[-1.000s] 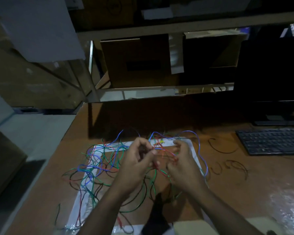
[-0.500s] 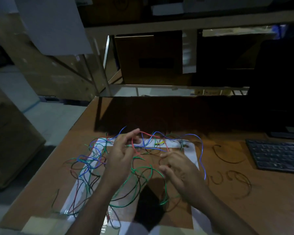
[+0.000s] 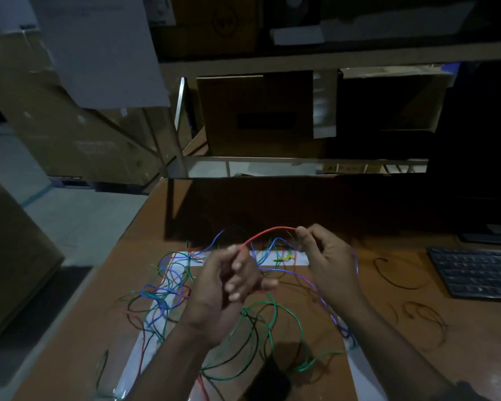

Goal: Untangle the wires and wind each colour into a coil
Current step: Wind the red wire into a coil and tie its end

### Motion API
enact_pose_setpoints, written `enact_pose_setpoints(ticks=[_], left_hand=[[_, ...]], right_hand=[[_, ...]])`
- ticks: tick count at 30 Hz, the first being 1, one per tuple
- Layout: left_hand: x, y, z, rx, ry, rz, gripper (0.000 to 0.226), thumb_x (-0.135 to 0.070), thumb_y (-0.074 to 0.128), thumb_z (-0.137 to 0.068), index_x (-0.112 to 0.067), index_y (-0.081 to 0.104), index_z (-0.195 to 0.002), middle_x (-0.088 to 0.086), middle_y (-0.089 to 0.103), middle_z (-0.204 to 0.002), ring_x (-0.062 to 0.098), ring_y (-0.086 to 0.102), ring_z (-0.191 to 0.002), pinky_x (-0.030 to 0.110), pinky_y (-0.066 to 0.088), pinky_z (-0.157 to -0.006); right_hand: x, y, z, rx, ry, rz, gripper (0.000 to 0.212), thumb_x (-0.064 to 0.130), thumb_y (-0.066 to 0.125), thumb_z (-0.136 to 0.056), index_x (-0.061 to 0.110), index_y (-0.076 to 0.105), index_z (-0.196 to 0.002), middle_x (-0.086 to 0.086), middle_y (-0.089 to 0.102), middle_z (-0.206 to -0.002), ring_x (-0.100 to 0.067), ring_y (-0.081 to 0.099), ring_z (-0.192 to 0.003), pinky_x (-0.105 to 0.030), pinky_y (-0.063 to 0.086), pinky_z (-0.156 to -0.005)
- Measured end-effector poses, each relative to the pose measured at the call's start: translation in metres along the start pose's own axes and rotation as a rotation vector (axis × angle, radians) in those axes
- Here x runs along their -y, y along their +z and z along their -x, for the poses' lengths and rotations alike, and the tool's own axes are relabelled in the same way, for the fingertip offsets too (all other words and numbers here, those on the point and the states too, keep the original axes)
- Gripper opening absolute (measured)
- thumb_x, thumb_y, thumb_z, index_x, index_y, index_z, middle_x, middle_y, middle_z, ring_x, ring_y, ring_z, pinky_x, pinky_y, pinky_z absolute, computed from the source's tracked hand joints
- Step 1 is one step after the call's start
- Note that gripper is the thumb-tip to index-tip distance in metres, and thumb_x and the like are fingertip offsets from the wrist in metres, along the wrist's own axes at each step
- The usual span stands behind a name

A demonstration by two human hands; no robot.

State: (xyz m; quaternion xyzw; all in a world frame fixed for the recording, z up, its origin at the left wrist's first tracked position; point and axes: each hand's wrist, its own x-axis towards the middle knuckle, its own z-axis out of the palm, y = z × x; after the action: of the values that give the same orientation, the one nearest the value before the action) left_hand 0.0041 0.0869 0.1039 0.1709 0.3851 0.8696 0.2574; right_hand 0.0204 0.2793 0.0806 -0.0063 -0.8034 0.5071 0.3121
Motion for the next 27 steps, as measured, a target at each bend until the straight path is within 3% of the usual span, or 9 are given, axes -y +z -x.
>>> enact_pose_setpoints(ticks=[2, 4, 8, 13, 16, 19, 21, 24, 27], left_hand=[[-0.009, -0.001, -0.005, 0.027, 0.013, 0.191, 0.031, -0.022, 0.035, -0.1, -0.013, 0.054, -0.077, -0.006, 0.019, -0.048, 0.009, 0.021, -0.041, 0.033, 0.056, -0.069], [-0.019, -0.005, -0.011, 0.047, 0.023, 0.308, 0.034, -0.023, 0.033, -0.097, -0.01, 0.063, -0.089, -0.007, 0.023, -0.051, 0.007, 0.025, -0.042, 0.022, 0.044, -0.051], [-0.033, -0.014, -0.027, 0.056, 0.044, 0.302, 0.036, -0.021, 0.033, -0.104, -0.007, 0.065, -0.114, -0.008, 0.032, -0.058, 0.005, 0.017, -0.048, 0.018, 0.016, -0.041], [-0.034, -0.02, -0.043, -0.042, 0.06, 0.177, 0.033, -0.019, 0.033, -0.105, -0.02, 0.047, -0.075, -0.008, 0.026, -0.058, 0.004, 0.021, -0.046, 0.019, 0.018, -0.041], [-0.033, -0.021, -0.047, -0.125, 0.064, 0.106, 0.041, -0.028, 0.036, -0.107, -0.022, 0.037, -0.067, -0.008, 0.027, -0.055, 0.006, 0.028, -0.046, 0.019, 0.027, -0.042], [-0.03, -0.017, -0.045, -0.112, 0.031, 0.109, 0.037, -0.032, 0.04, -0.107, -0.022, 0.047, -0.072, -0.006, 0.051, -0.065, 0.007, 0.054, -0.057, 0.02, 0.05, -0.054], [-0.03, -0.009, -0.045, -0.045, 0.053, 0.1, 0.034, -0.03, 0.037, -0.108, -0.019, 0.054, -0.081, 0.004, 0.074, -0.093, 0.014, 0.074, -0.085, 0.029, 0.062, -0.075], [-0.029, 0.001, -0.054, 0.086, 0.139, -0.086, 0.033, -0.024, 0.026, -0.112, -0.013, 0.049, -0.09, 0.018, 0.067, -0.135, 0.026, 0.061, -0.131, 0.042, 0.046, -0.112], [-0.021, -0.011, -0.069, 0.086, 0.246, -0.719, 0.034, -0.021, 0.027, -0.113, -0.012, 0.045, -0.085, 0.006, 0.072, -0.13, 0.014, 0.048, -0.142, 0.032, 0.032, -0.12]], right_hand=[[-0.005, 0.011, -0.002, -0.002, 0.027, 0.002, 0.045, 0.048, 0.049, -0.103, 0.016, 0.055, -0.07, -0.008, 0.051, -0.062, -0.015, 0.046, -0.056, -0.03, 0.037, -0.056], [-0.017, 0.02, -0.001, 0.028, 0.096, 0.018, 0.05, 0.054, 0.045, -0.101, 0.017, 0.053, -0.069, -0.001, 0.044, -0.058, -0.01, 0.04, -0.054, -0.027, 0.034, -0.054], [-0.035, 0.037, 0.011, 0.113, 0.216, 0.041, 0.057, 0.065, 0.035, -0.097, 0.018, 0.055, -0.073, -0.009, 0.042, -0.06, -0.025, 0.044, -0.058, -0.04, 0.039, -0.059], [-0.042, 0.053, 0.03, 0.272, 0.287, 0.059, 0.03, 0.041, 0.038, -0.106, 0.033, 0.059, -0.086, 0.012, 0.053, -0.059, -0.005, 0.046, -0.054, -0.032, 0.039, -0.059], [-0.044, 0.05, 0.03, 0.25, 0.317, 0.04, 0.03, 0.039, 0.039, -0.107, 0.035, 0.063, -0.088, 0.012, 0.048, -0.058, -0.005, 0.043, -0.055, -0.032, 0.035, -0.059], [-0.047, 0.041, 0.025, 0.197, 0.36, 0.064, 0.033, 0.043, 0.038, -0.106, 0.034, 0.065, -0.089, 0.011, 0.043, -0.057, -0.007, 0.04, -0.054, -0.031, 0.032, -0.06], [-0.044, 0.037, 0.025, 0.292, 0.322, 0.212, 0.027, 0.028, 0.043, -0.105, 0.032, 0.066, -0.091, 0.014, 0.054, -0.064, -0.004, 0.048, -0.061, -0.029, 0.035, -0.067], [-0.02, 0.039, 0.031, 0.63, 0.175, 0.583, 0.02, 0.015, 0.044, -0.098, 0.022, 0.061, -0.091, -0.003, 0.067, -0.095, -0.024, 0.064, -0.094, -0.029, 0.04, -0.077], [0.006, 0.043, 0.042, 0.755, 0.081, 0.555, 0.014, 0.029, 0.041, -0.094, 0.022, 0.048, -0.084, -0.006, 0.066, -0.098, -0.029, 0.062, -0.095, -0.041, 0.048, -0.08]])
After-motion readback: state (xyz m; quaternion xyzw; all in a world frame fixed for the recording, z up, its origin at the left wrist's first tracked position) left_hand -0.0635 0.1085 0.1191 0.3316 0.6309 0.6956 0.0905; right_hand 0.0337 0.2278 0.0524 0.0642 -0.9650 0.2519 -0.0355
